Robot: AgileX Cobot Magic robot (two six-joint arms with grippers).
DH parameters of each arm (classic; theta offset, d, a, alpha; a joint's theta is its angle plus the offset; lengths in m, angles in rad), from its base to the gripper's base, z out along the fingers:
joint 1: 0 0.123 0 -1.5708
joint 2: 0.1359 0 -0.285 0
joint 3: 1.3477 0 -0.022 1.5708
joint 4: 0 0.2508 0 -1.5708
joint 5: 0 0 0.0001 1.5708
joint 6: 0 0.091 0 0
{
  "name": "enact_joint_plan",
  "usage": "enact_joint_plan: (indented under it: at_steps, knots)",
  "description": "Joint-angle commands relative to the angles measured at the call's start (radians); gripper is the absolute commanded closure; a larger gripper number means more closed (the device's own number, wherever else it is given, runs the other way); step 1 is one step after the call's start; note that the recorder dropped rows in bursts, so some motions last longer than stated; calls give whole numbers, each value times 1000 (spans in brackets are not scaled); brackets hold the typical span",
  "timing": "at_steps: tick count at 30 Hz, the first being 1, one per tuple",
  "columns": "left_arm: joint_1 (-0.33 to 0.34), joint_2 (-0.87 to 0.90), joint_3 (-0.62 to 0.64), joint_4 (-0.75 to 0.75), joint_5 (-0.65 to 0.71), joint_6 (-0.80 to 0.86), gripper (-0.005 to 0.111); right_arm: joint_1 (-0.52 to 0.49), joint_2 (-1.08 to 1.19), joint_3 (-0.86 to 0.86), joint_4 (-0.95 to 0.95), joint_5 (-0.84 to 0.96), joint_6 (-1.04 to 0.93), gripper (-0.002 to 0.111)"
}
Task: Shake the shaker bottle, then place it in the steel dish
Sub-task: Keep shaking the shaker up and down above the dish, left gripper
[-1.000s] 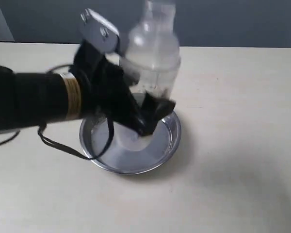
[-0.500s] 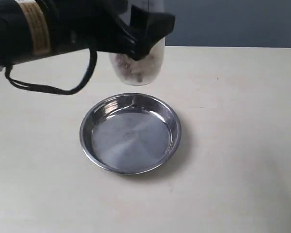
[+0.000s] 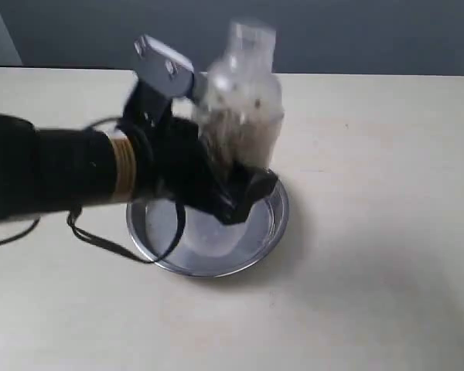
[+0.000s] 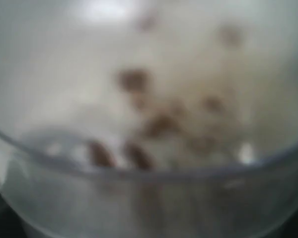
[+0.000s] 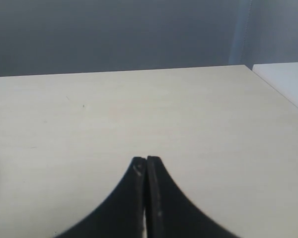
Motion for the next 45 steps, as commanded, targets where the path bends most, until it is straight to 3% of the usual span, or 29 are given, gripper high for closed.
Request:
enact_joint_plan:
  at_steps: [1, 3, 8, 11, 14, 19, 23, 25, 30, 33, 36, 41, 45]
  knots:
    - [1, -119, -127, 11, -90, 30, 106, -3, -5, 1, 1, -13, -2, 109]
    - [-1, -147, -160, 17, -58, 47, 106, -3, -5, 1, 1, -13, -2, 109]
    - [-1, -5, -48, 17, 19, 6, 106, -3, -5, 1, 1, -13, -2, 109]
    - [-1, -87, -139, 25, -43, 18, 106, -3, -5, 1, 1, -13, -2, 109]
    - [-1, -124, -192, 16, -18, 40, 106, -3, -5, 1, 1, -13, -2, 109]
    - [-19, 63, -36, 12, 14, -42, 106, -3, -5, 1, 1, -13, -2, 109]
    - [-17, -87, -150, 41, -68, 2, 106, -3, -5, 1, 1, -13, -2, 109]
    - [-19, -130, -203, 41, -21, 91, 106, -3, -5, 1, 1, -13, -2, 109]
    - [-17, 67, -48, -23, 79, 82, 106, -3, -5, 1, 1, -13, -2, 109]
    - [-19, -28, -111, -9, 48, 49, 106, -3, -5, 1, 1, -13, -2, 109]
    - [-17, -138, -201, 17, 26, 137, 106, -3, -5, 1, 1, -13, -2, 109]
    - [-17, 62, -60, -56, 51, 138, 106, -3, -5, 1, 1, -13, -2, 109]
    - [-17, -61, -172, -41, 23, 128, 106, -3, -5, 1, 1, -13, -2, 109]
